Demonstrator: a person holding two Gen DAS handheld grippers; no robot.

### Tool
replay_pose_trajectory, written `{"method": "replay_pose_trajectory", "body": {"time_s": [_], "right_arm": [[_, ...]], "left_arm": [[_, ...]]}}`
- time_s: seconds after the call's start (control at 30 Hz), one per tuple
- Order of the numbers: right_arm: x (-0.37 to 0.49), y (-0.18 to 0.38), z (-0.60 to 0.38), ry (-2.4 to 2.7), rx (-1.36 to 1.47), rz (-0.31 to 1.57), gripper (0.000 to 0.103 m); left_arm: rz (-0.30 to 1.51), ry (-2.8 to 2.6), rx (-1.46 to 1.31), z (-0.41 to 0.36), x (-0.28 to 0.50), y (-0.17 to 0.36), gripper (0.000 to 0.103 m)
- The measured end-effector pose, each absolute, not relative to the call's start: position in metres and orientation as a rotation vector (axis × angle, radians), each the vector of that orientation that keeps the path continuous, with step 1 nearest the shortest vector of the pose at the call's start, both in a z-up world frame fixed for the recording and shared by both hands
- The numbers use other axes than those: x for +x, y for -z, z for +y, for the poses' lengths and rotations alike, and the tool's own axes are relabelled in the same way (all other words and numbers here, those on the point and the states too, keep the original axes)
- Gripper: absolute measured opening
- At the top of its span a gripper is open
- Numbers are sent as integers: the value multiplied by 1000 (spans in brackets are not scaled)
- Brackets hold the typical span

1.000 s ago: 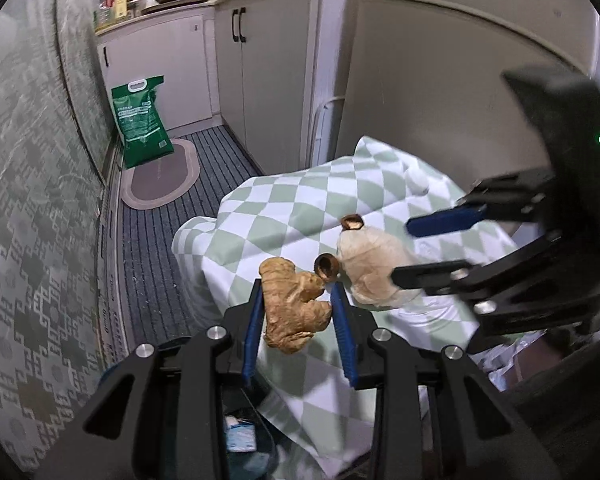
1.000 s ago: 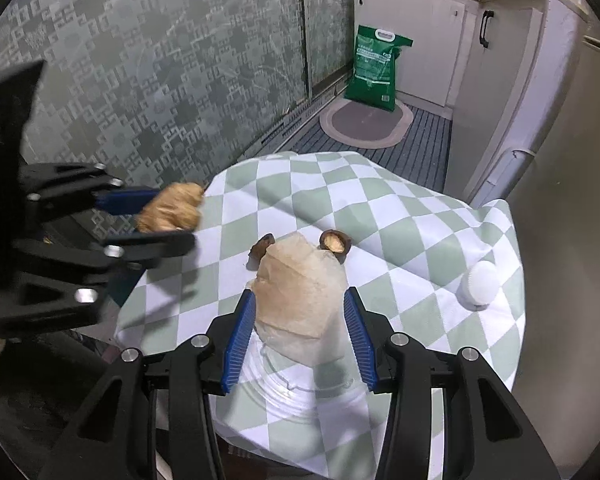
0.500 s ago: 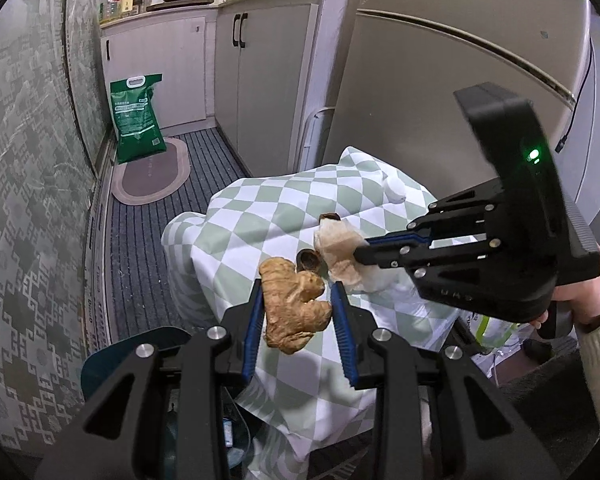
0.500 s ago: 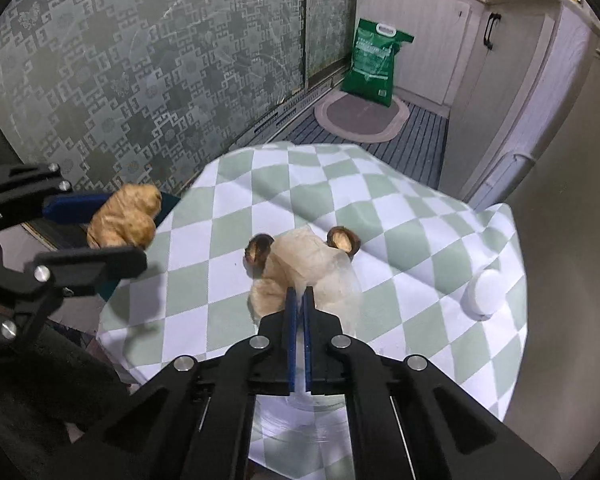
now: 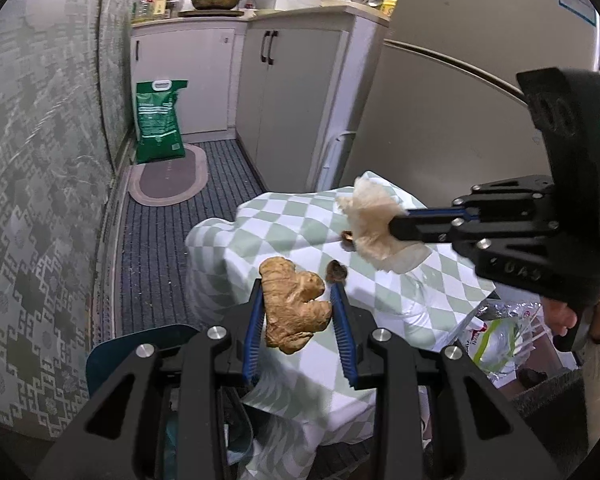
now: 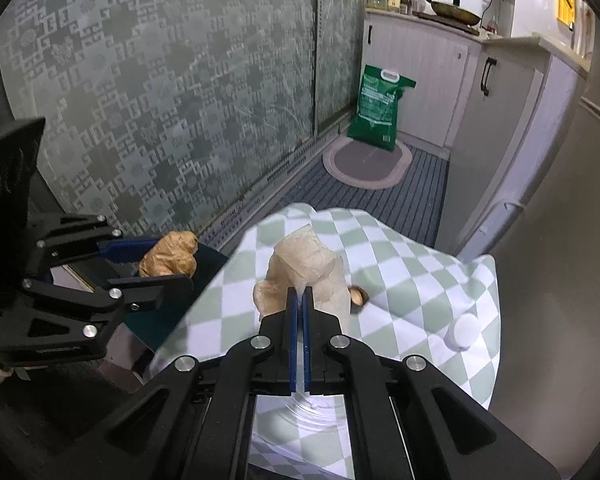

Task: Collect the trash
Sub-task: 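Carry the ginger root and tan bag over the teal bin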

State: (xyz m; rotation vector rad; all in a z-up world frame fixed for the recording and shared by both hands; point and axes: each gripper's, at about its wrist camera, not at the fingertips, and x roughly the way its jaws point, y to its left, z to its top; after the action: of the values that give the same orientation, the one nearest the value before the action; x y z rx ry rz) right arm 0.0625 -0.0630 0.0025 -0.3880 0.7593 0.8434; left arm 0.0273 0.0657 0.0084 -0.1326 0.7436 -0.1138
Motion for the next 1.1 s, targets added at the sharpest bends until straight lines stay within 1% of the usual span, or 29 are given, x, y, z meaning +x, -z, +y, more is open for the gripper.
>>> {"method": "replay_pose_trajectory", "body": {"time_s": [0.3, 0.53, 1.1], "right_arm": [[44, -15, -31, -929, -384, 740, 2], [31, -11, 3, -985, -412, 749, 2], [14, 29, 90, -1057, -494, 868, 2]], "left_arm": [[746, 5, -176, 103, 9, -5, 35], [761, -79, -200, 137, -2, 2, 35], [856, -222, -246, 201, -32, 33, 35]]}}
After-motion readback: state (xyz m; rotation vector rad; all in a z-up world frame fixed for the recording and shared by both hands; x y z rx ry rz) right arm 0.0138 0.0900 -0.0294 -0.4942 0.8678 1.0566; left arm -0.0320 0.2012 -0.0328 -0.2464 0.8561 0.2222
